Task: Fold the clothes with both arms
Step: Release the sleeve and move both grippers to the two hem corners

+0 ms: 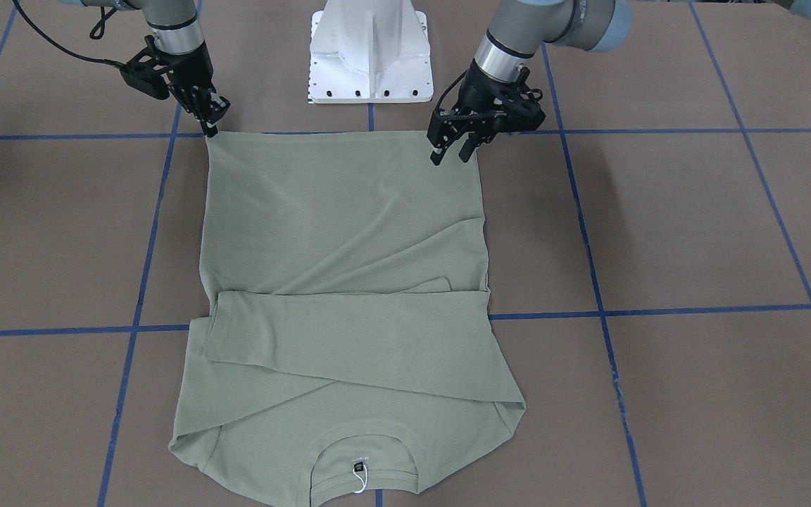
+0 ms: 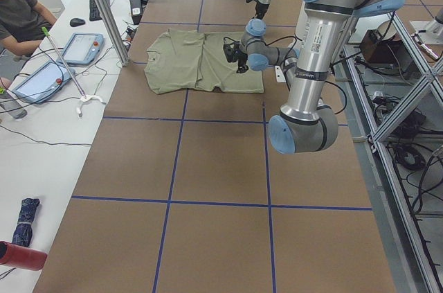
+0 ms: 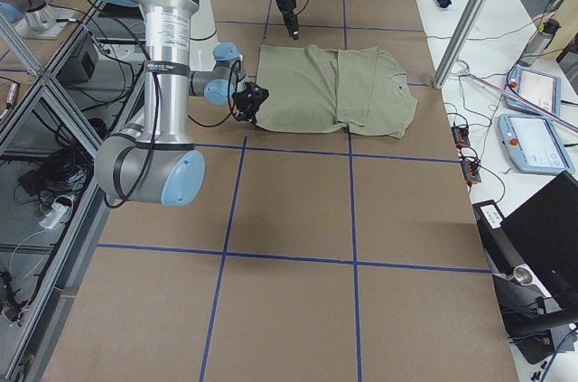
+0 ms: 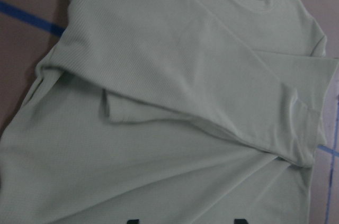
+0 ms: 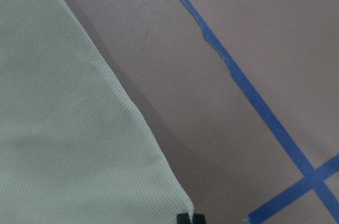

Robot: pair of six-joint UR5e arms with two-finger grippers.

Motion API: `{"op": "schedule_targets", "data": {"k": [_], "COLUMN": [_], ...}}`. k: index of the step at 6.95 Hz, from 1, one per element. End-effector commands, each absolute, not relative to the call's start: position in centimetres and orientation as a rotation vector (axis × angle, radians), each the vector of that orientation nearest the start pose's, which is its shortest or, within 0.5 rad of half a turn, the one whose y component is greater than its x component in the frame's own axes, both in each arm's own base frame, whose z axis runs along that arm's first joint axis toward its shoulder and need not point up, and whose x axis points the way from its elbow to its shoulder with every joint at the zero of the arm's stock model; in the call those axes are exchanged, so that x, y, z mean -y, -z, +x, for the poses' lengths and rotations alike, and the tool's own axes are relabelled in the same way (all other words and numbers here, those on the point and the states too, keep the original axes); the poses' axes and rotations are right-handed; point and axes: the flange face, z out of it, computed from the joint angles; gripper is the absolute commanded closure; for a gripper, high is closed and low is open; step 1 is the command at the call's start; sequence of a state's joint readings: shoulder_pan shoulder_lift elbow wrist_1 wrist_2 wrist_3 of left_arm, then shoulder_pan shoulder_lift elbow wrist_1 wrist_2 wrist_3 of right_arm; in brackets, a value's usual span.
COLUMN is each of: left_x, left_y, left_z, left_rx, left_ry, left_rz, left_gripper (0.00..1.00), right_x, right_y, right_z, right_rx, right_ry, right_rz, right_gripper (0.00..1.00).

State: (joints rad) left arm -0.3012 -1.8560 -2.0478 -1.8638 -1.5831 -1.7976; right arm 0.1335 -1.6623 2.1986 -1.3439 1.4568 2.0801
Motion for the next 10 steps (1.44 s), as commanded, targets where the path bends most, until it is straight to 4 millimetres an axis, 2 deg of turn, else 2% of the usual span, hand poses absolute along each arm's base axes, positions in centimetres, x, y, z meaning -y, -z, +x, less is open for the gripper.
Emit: {"op": "schedule_targets", "data": {"k": [1,2,4,5,7,8,9,10], "left_x": [22.3,21.2,20.6,20.5,20.4,20.4,20.4,20.4], "left_y": [-29.4,-30.1,-30.9,-32.4,-32.4,-32.1,-32.2,-33.0], "left_z": [49.1,49.9,50.5,51.7,51.9,51.9,51.9,51.8], "left_rx": [-0.955,-0.937,-0.918,-0.884,-0.883,-0.888,-0.886,-0.871], "left_ry": [0.481,0.459,0.447,0.441,0.438,0.439,0.439,0.436], "left_rz": [0.033,0.021,0.019,0.020,0.015,0.011,0.012,0.015], "left_gripper": [0.33,0.33,0.35,0.36,0.41,0.59,1.00,1.00], "right_x": [20.1,20.2,20.2,20.2,20.2,20.2,20.3,20.3], "right_y": [-38.5,-38.5,-38.3,-38.3,-38.2,-37.9,-37.9,-37.4], "right_z": [-41.7,-41.7,-41.8,-41.8,-41.8,-41.6,-41.5,-41.3], "right_rx": [0.791,0.791,0.796,0.797,0.801,0.807,0.807,0.817], "right_ry": [-0.653,-0.653,-0.653,-0.653,-0.655,-0.656,-0.657,-0.657], "right_rz": [-0.036,-0.036,-0.037,-0.037,-0.037,-0.038,-0.036,-0.040], "right_gripper": [1.00,1.00,1.00,1.00,1.00,1.00,1.00,1.00]}}
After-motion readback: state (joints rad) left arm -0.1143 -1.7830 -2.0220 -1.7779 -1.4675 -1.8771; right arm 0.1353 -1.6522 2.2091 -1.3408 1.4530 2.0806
